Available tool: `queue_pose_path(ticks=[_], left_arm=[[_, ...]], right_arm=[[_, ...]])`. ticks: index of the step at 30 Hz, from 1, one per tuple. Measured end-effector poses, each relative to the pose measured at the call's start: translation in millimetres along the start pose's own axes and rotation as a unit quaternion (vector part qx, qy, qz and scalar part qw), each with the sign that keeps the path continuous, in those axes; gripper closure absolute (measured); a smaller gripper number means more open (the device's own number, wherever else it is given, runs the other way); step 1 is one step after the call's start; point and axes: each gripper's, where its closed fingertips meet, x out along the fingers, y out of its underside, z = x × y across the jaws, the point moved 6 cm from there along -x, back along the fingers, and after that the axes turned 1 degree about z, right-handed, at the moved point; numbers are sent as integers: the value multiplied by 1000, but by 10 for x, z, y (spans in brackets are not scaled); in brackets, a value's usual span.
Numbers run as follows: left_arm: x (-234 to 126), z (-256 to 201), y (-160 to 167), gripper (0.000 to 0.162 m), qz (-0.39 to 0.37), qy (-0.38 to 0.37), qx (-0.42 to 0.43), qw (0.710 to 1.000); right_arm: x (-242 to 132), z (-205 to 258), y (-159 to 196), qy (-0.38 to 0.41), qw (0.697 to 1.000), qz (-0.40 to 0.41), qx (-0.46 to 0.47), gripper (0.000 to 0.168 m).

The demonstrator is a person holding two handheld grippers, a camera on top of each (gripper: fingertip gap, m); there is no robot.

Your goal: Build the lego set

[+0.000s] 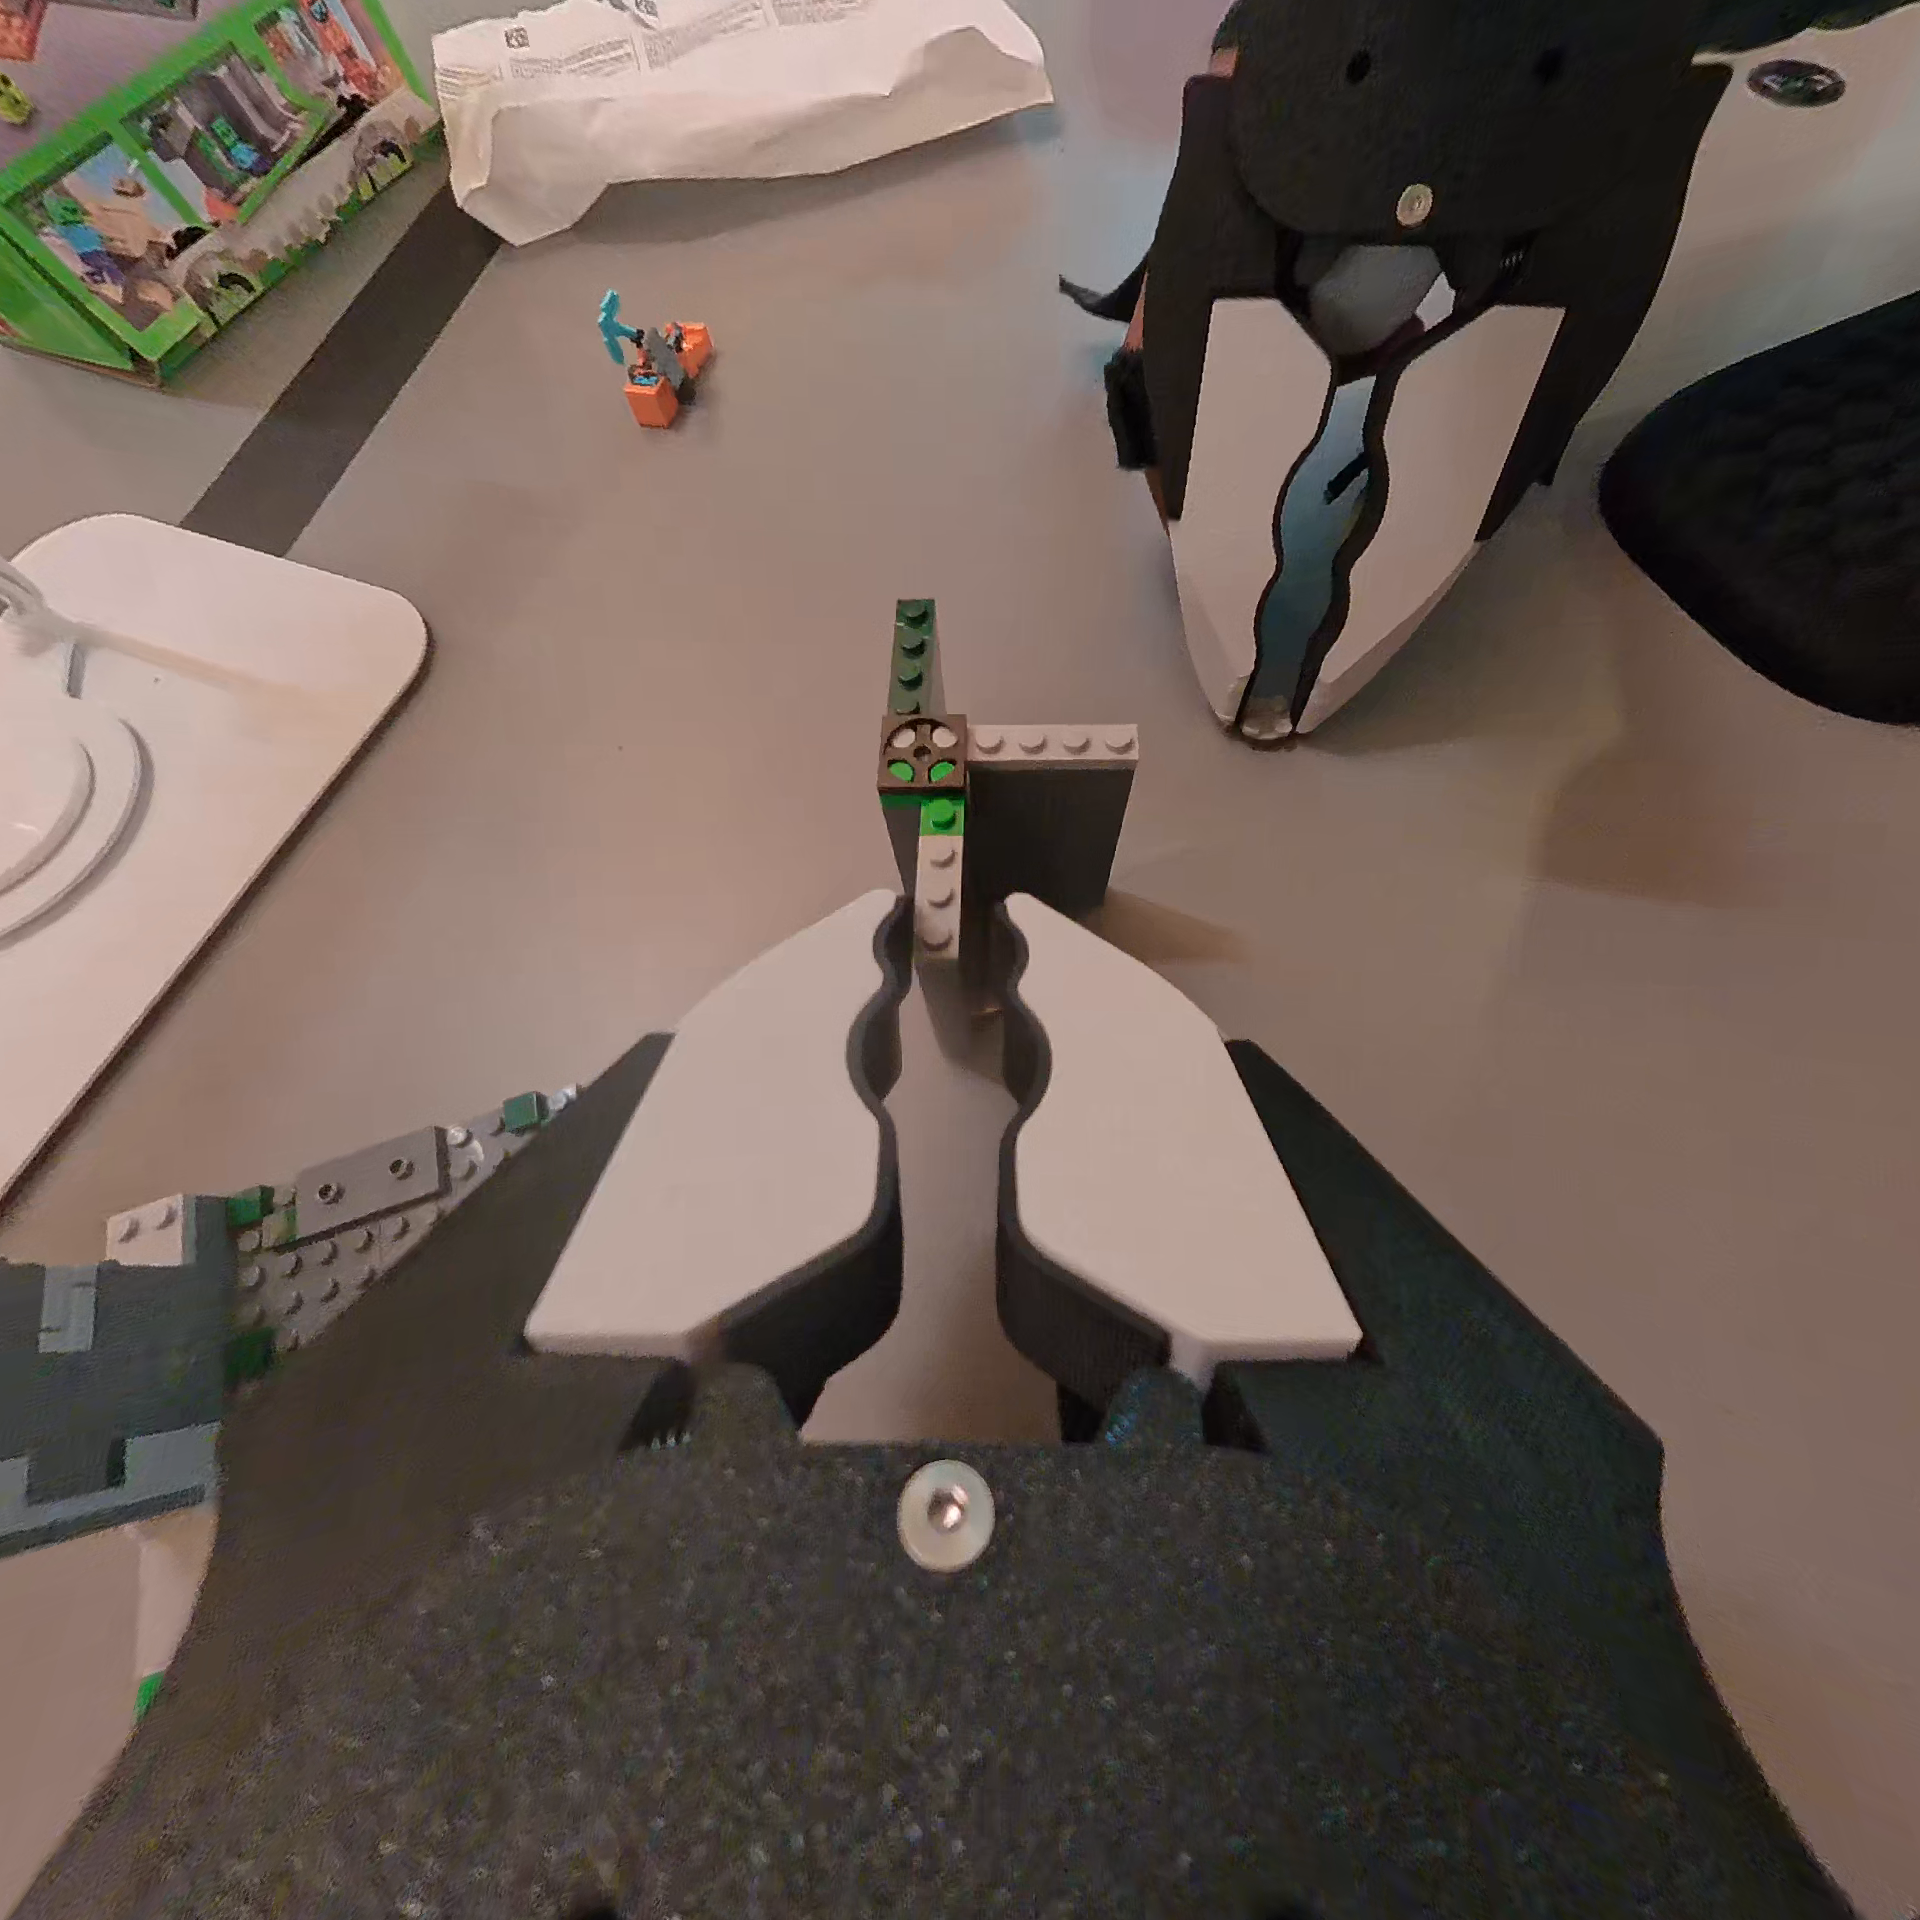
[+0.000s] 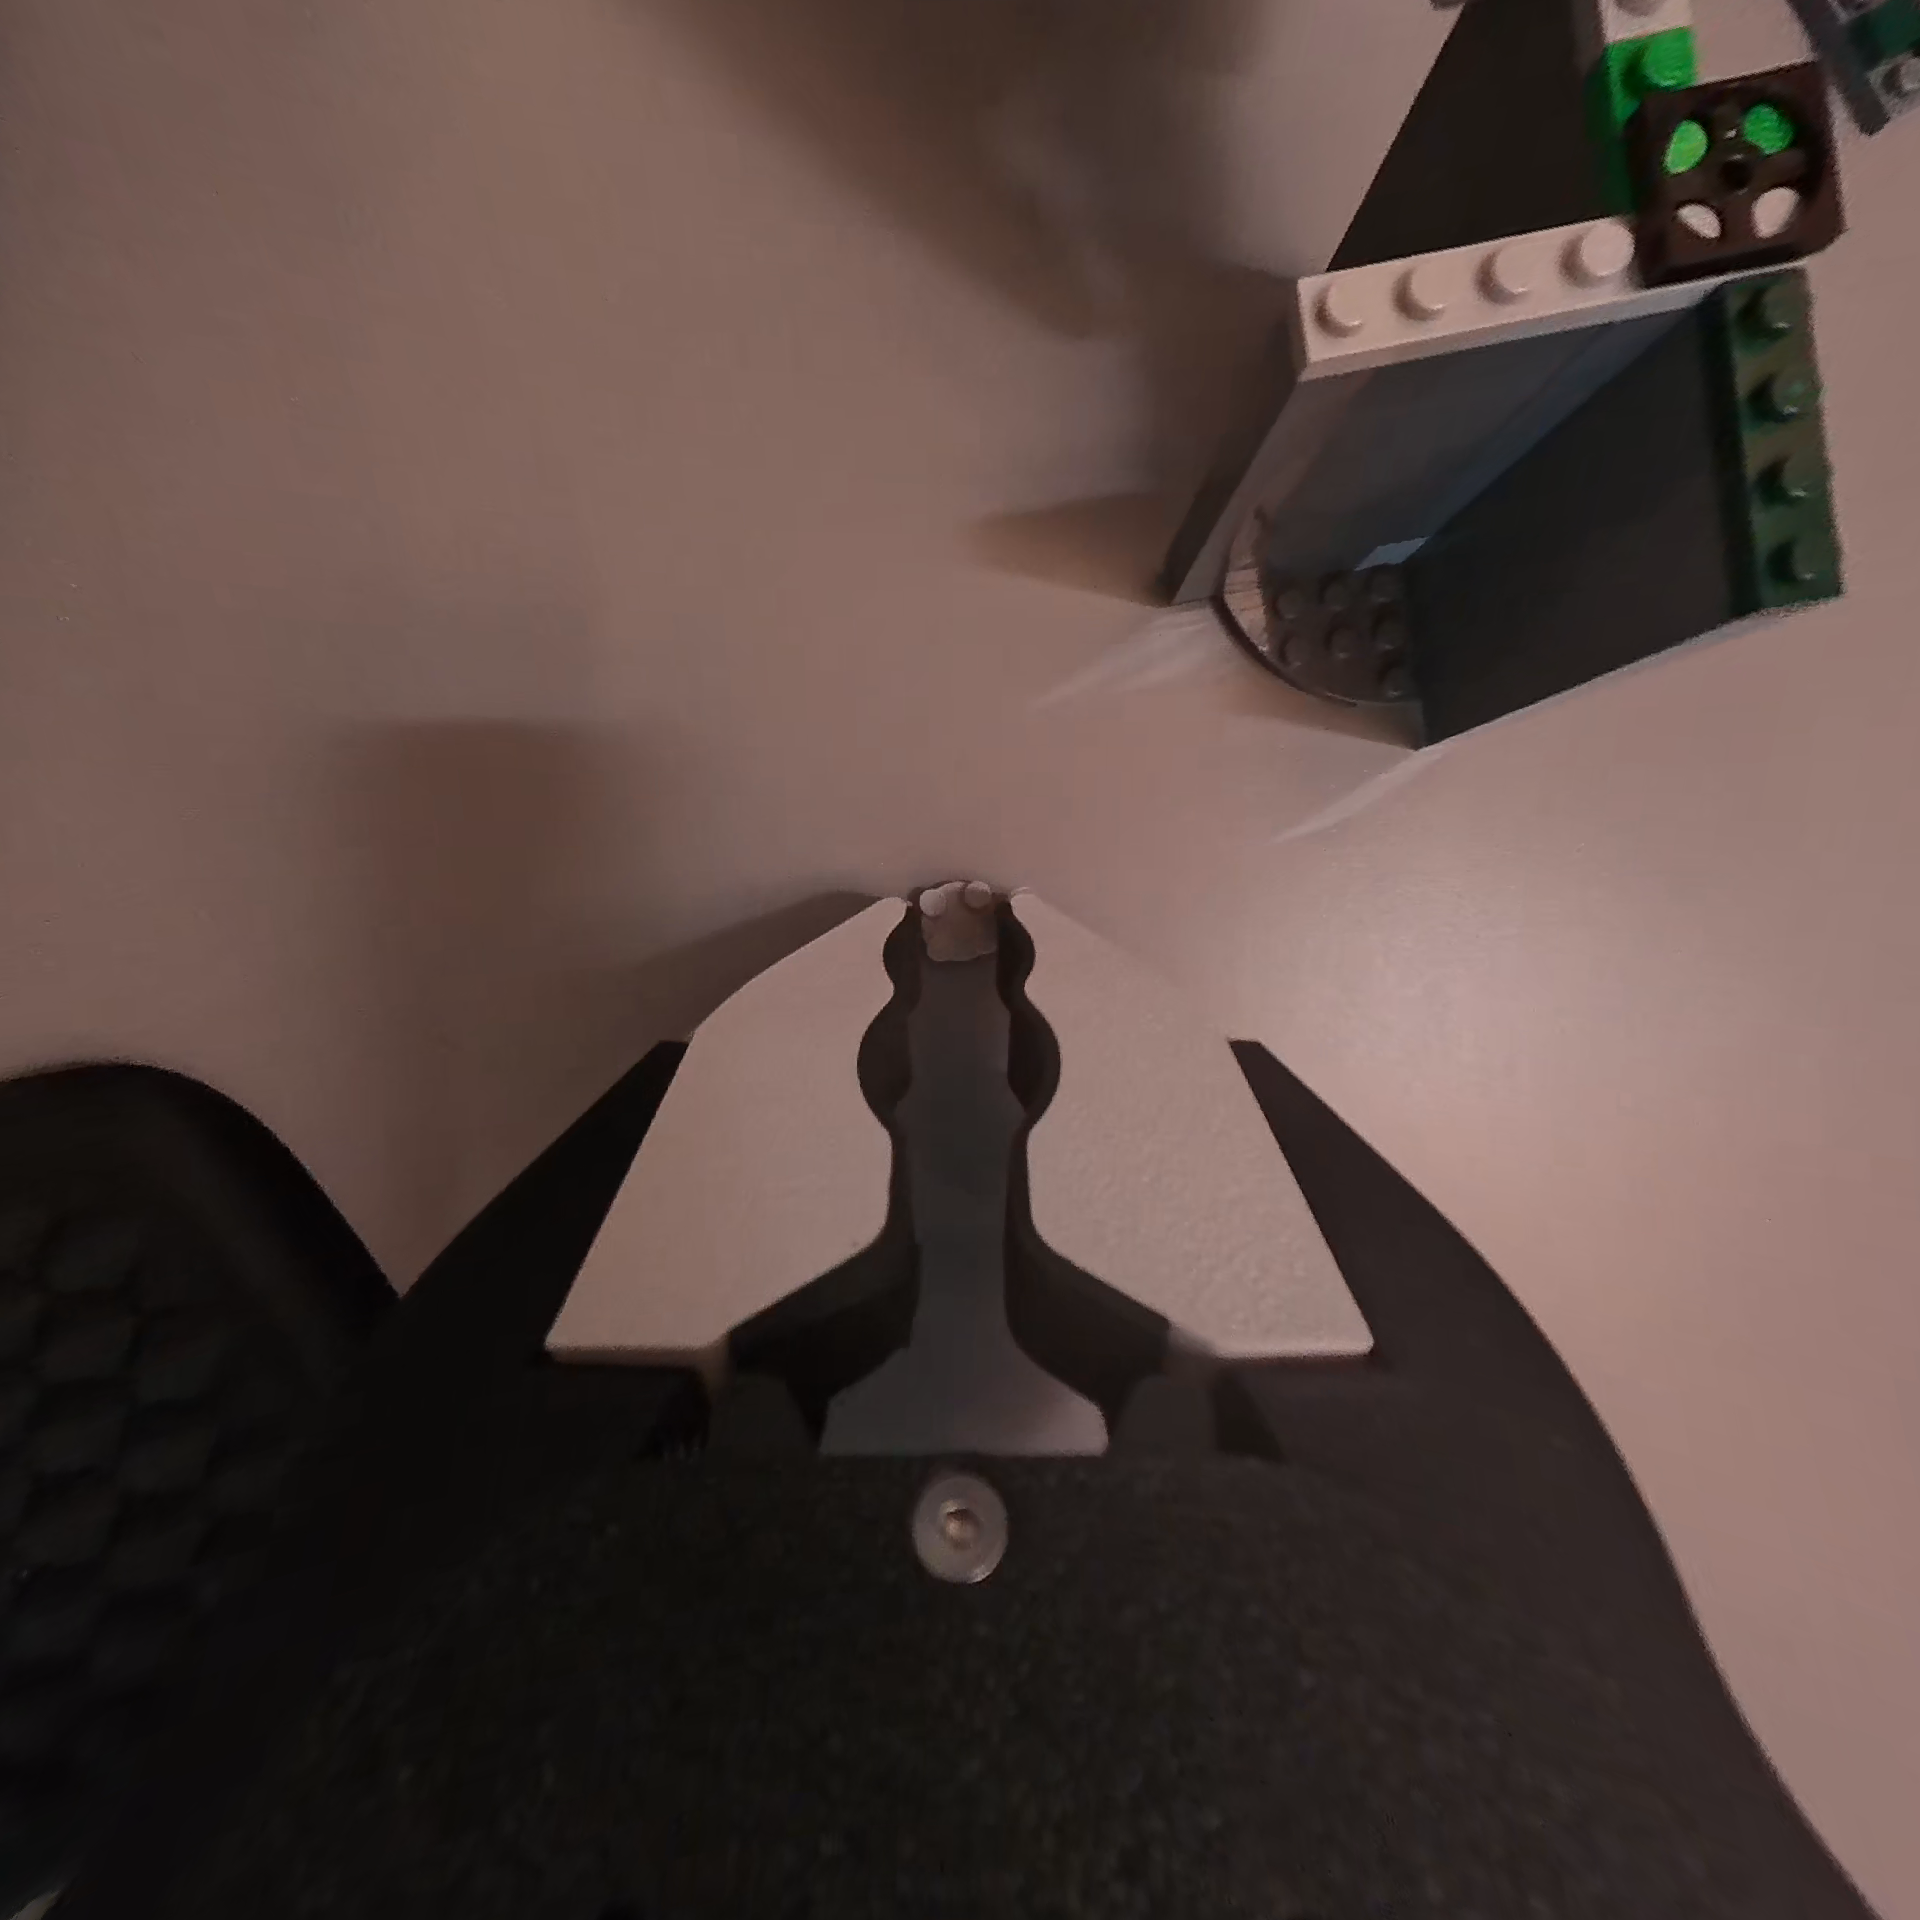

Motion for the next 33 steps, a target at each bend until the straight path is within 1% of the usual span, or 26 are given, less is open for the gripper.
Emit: queue_pose_path(ticks=[3,6,8,10,13,20,33], left_arm=[[-27,-18,20,148,-3,-5,-5,1000],[-30,-24,37,148,-6,-7,-8,1000],[-23,-24,43,148,-5,-7,-9,1000],[-22,-28,45,148,-5,-8,-7,1000],[-41,-24,46,148,-7,-11,-5,1000],[-56,0,77,148,-15,-8,-11,1000],[-24,-26,85,147,-12,0,-8,1000]], right_arm=[[-151,-63,-109,16,1000,-26,1,155],[-421,-226,-398,46,997,-63,-3,155],[-542,-340,-615,61,996,-69,-20,155],[-570,-447,-797,68,995,-58,-43,155],[-490,-584,-957,54,996,-33,-63,155],[-300,-693,-1043,13,998,7,-69,155],[-242,-697,-967,7,998,14,-64,155]])
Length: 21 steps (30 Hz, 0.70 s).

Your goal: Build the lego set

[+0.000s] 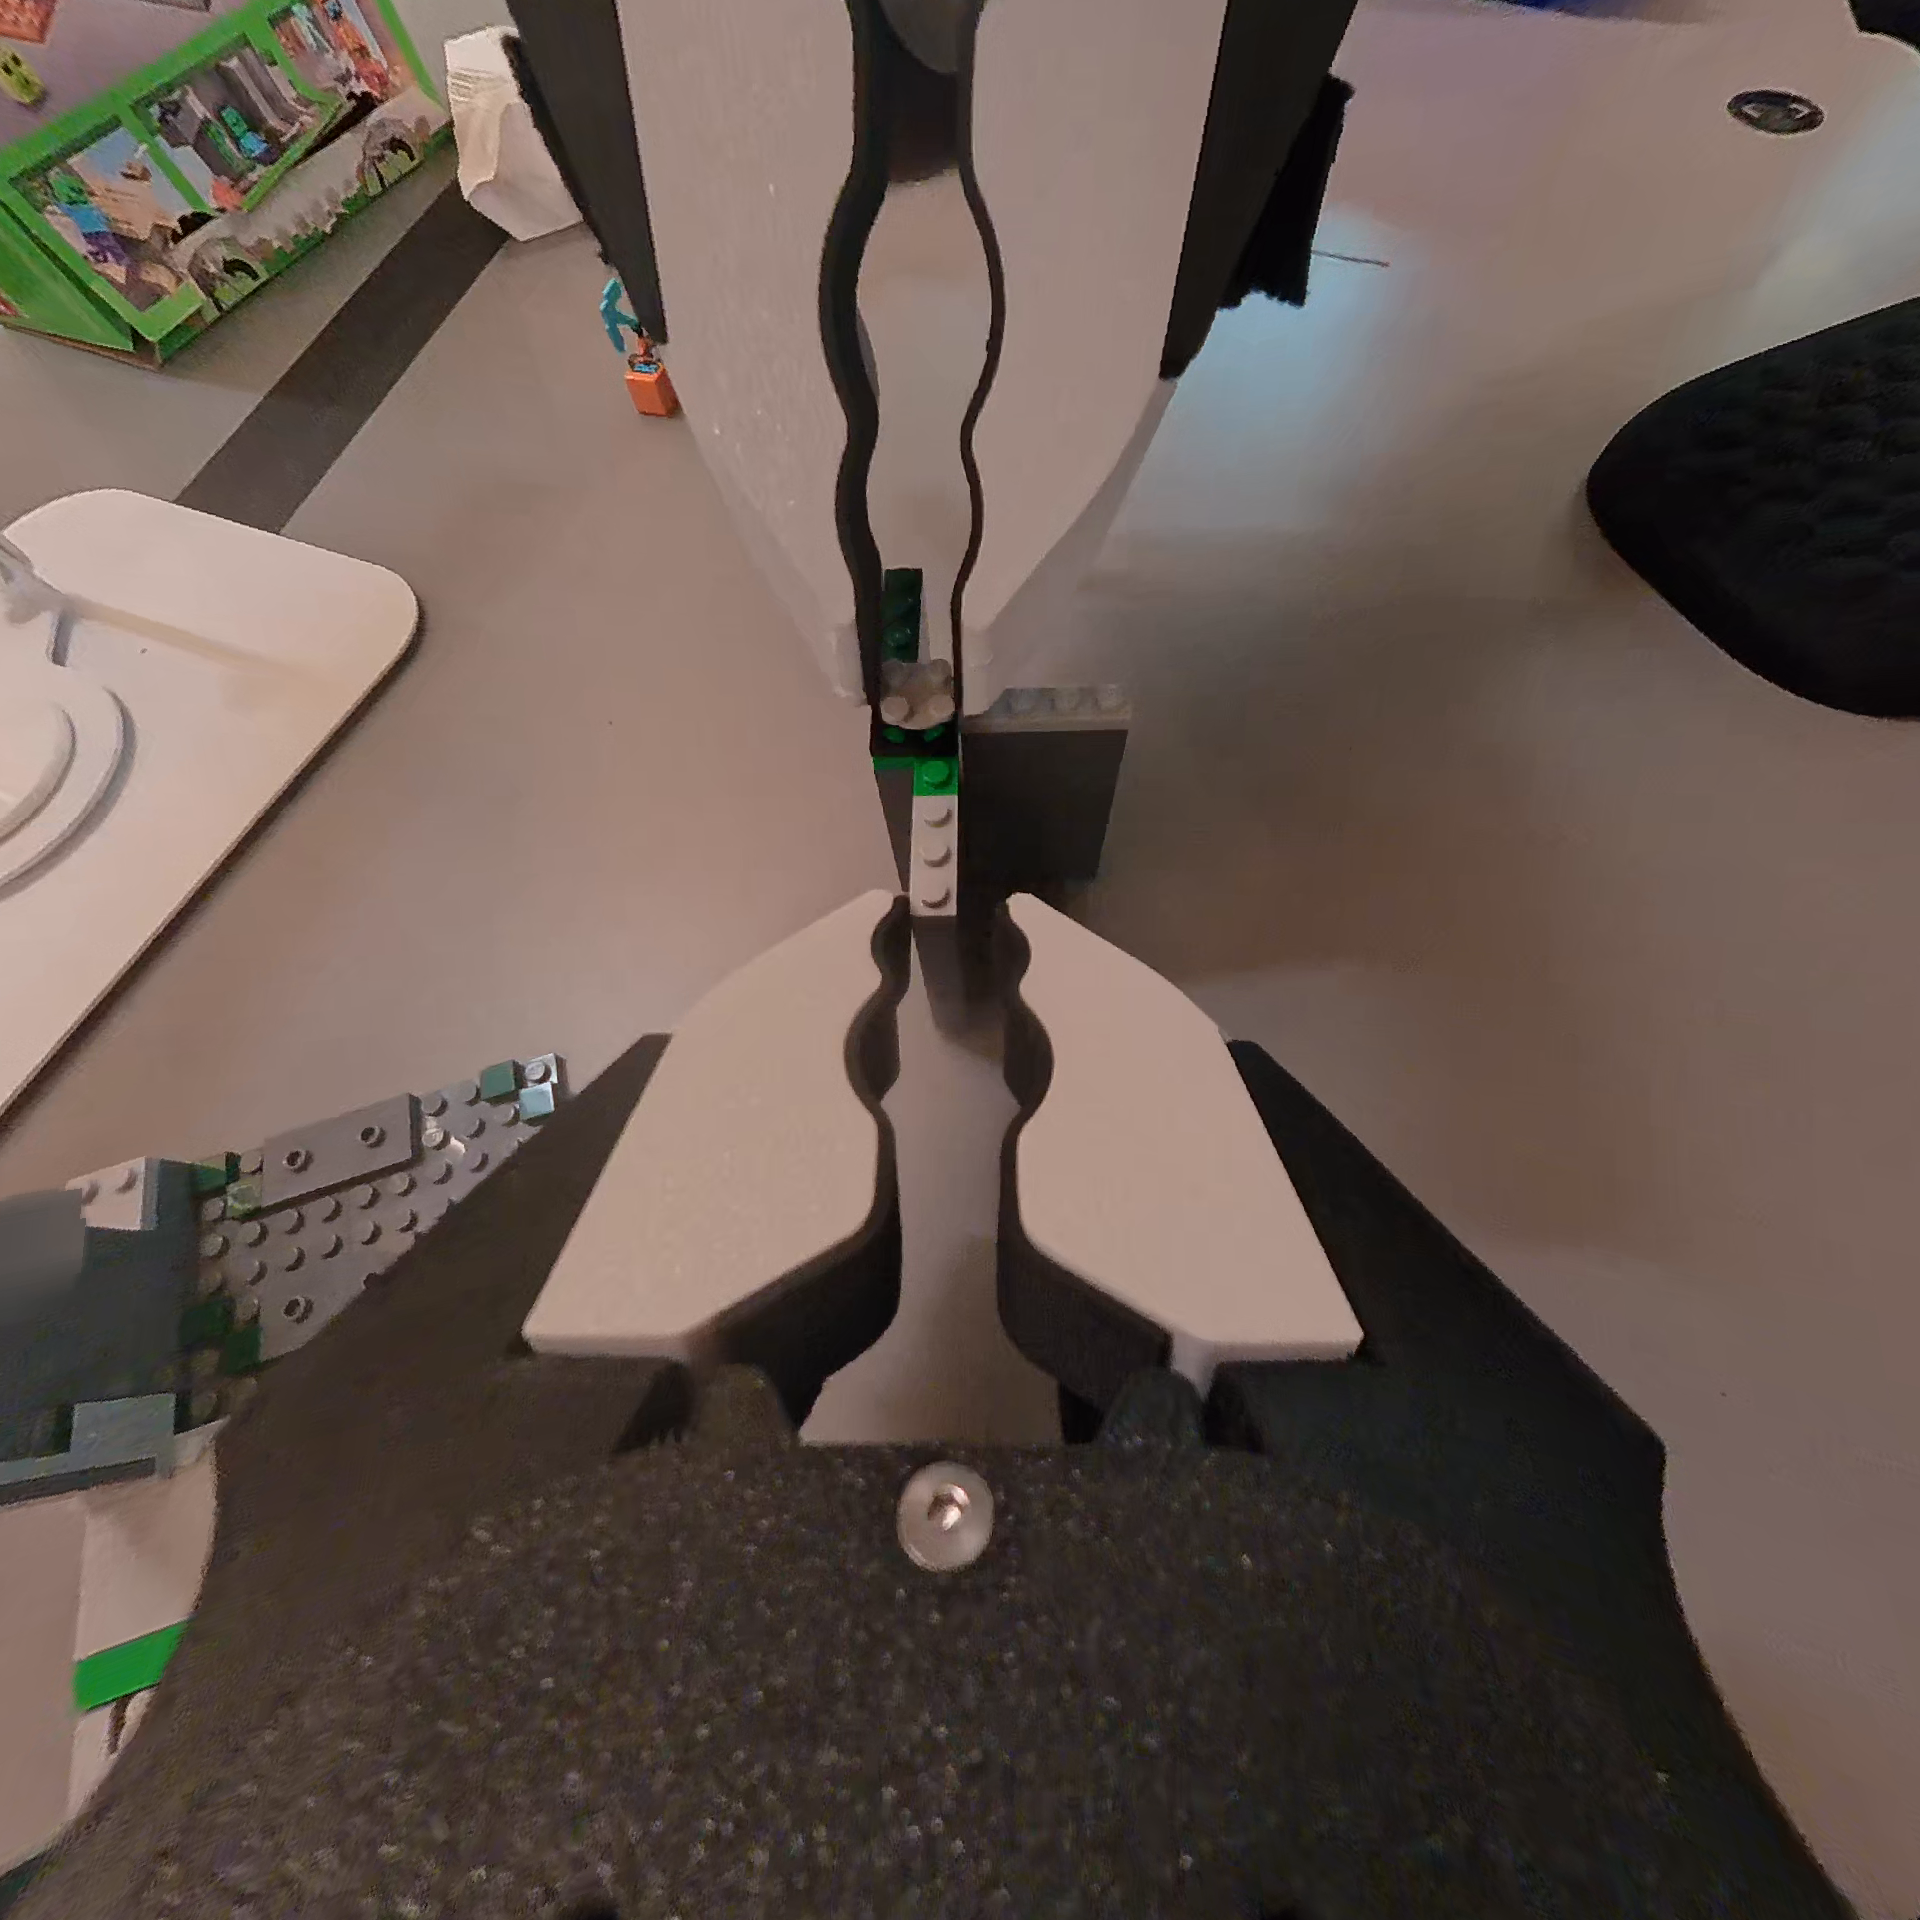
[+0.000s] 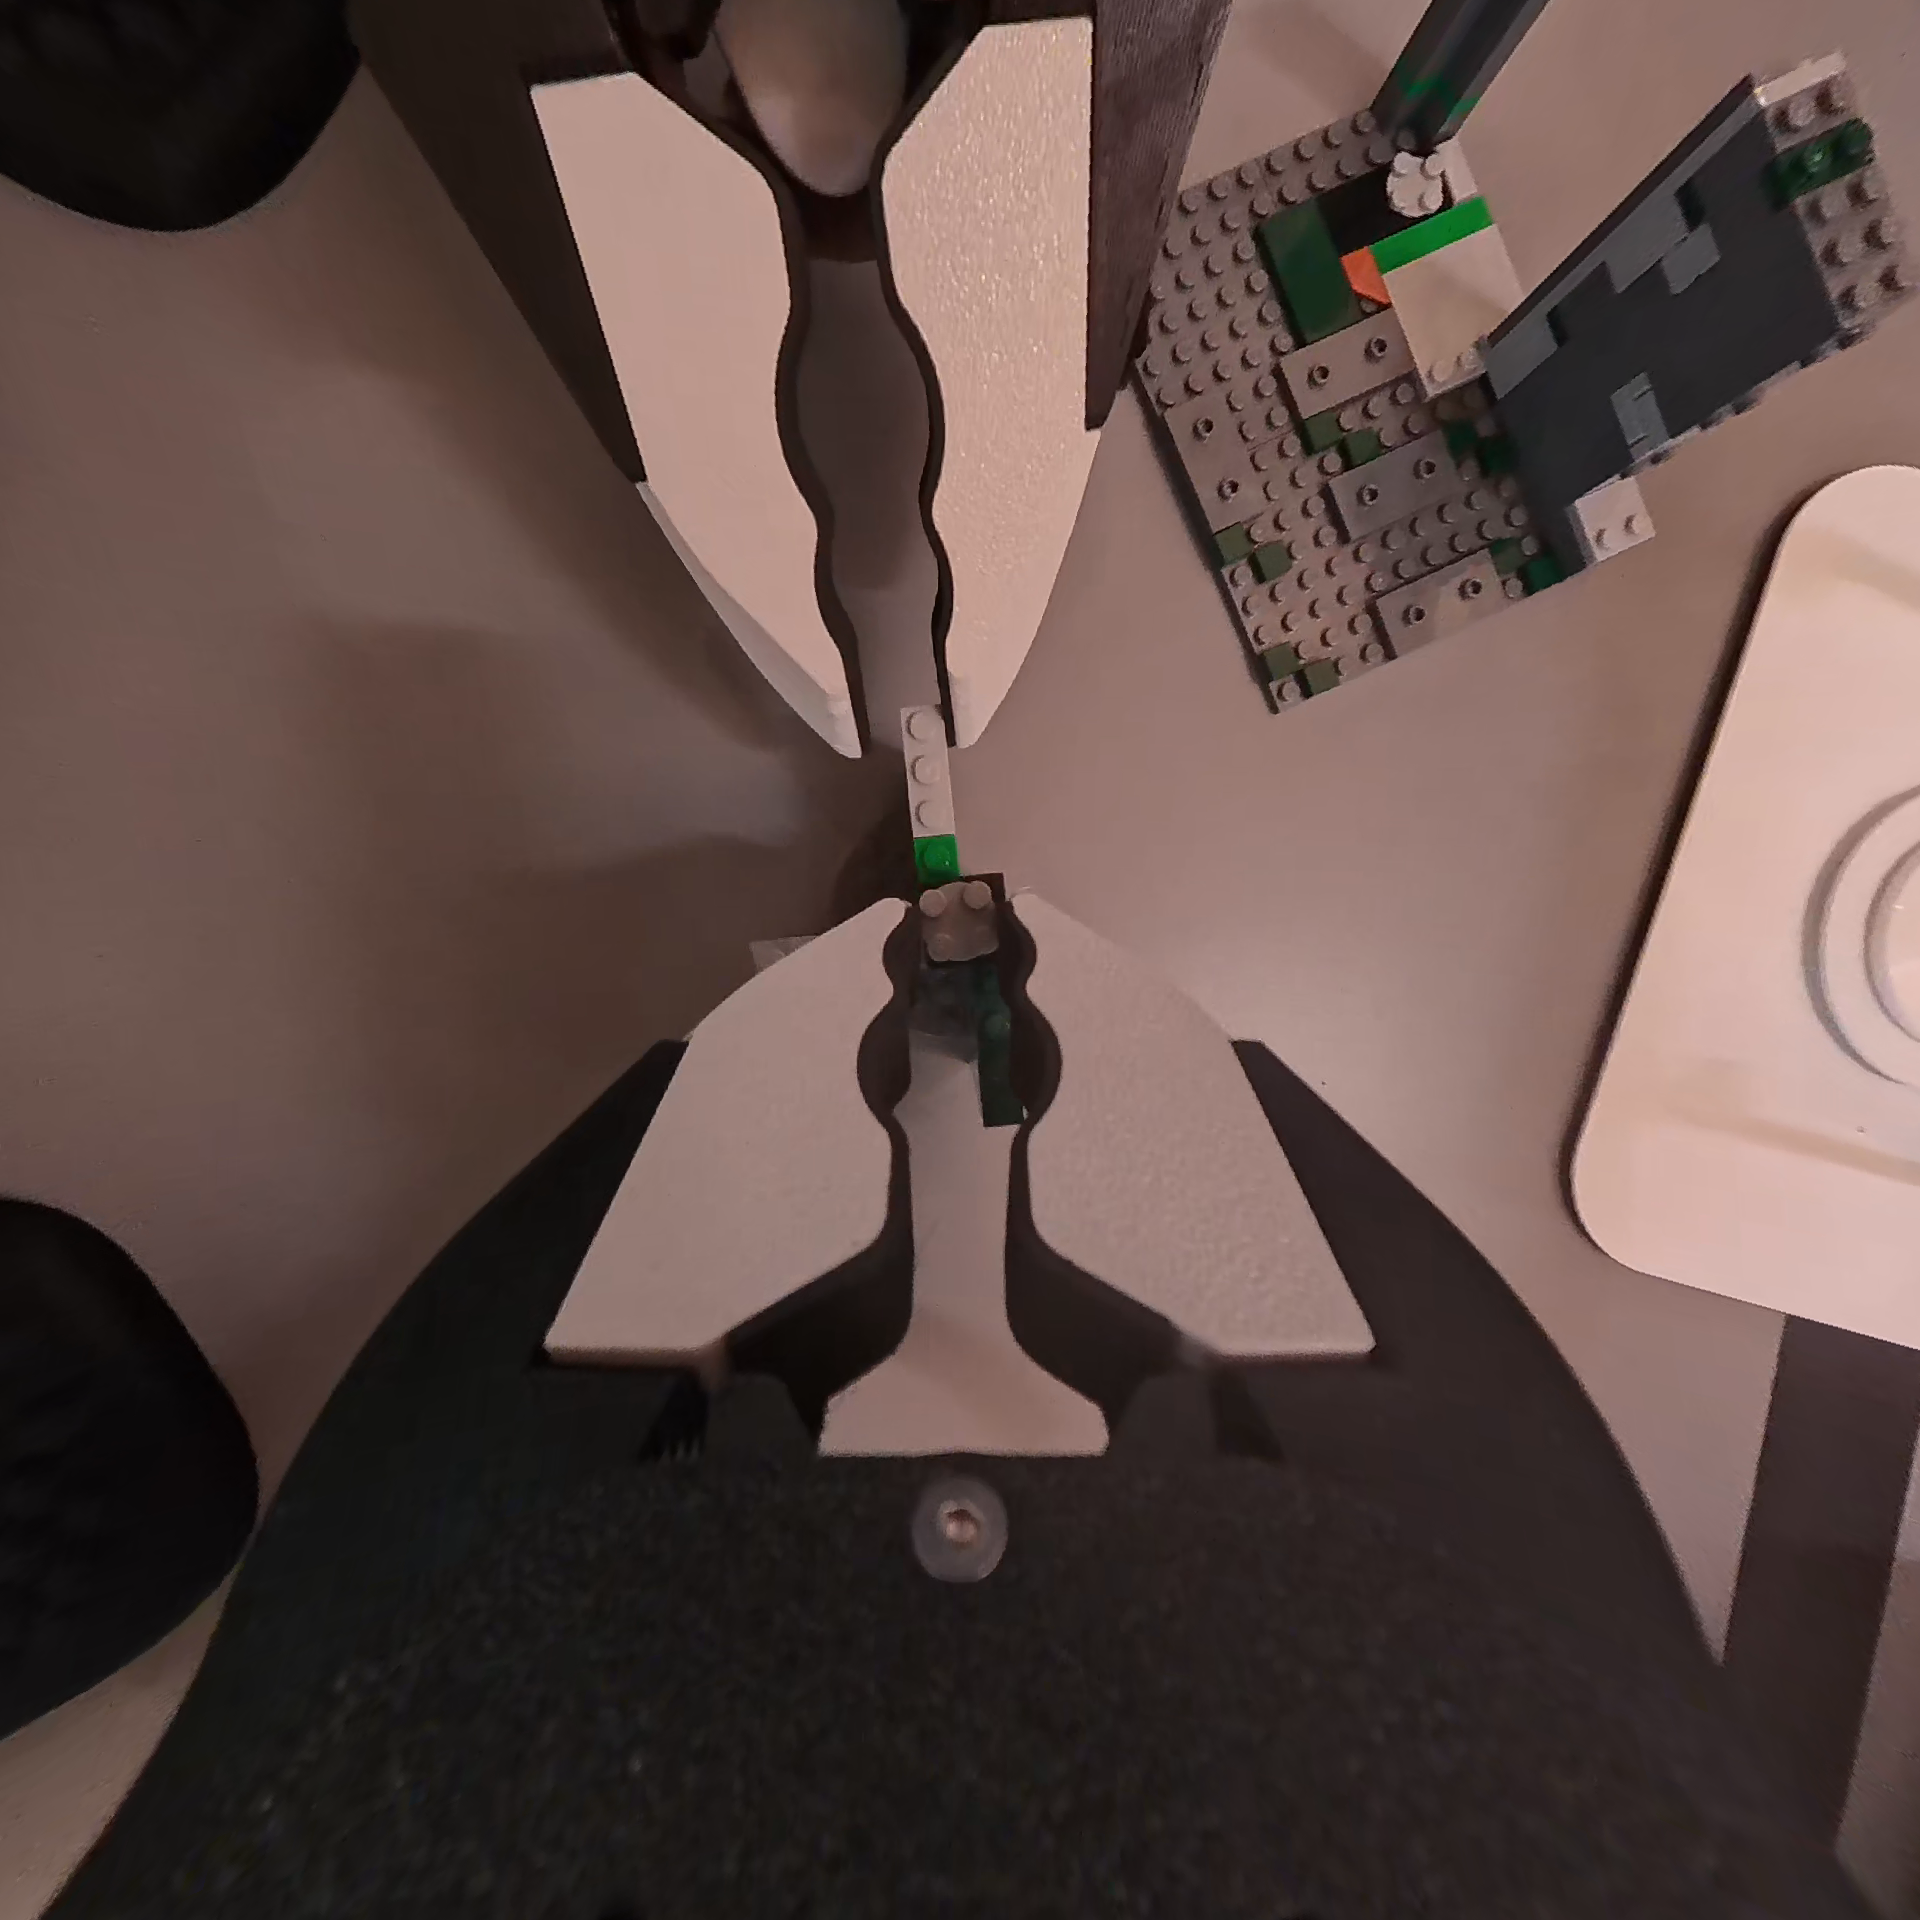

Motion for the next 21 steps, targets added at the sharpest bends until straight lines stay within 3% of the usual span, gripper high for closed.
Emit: queue_pose_path(ticks=[21], left_arm=[[15,-3,14,147,-1,8,-4,1000]], right_arm=[[-51,-16,29,4,1000,-27,0,152]])
